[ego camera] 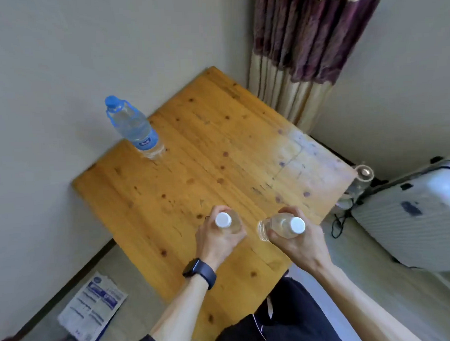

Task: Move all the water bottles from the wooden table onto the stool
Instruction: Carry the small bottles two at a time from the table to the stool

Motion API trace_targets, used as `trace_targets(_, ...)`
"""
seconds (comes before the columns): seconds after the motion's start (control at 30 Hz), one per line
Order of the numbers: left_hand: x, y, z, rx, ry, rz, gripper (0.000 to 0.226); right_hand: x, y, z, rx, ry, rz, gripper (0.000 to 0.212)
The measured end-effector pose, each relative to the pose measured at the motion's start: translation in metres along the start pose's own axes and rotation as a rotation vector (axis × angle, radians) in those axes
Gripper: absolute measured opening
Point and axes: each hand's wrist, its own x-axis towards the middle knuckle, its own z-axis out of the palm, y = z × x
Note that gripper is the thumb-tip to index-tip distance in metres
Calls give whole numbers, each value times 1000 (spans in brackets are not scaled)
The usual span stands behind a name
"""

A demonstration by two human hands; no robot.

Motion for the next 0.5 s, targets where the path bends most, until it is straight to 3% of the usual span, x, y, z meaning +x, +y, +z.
trace_targets(0.3, -49, 101, 116, 121, -359, 468, 46, -102, 94, -119, 173, 481, 311, 40)
trace_targets(0.5, -147, 182, 216, 210, -553, 736, 44, -213, 169, -193, 188, 783, 466, 40)
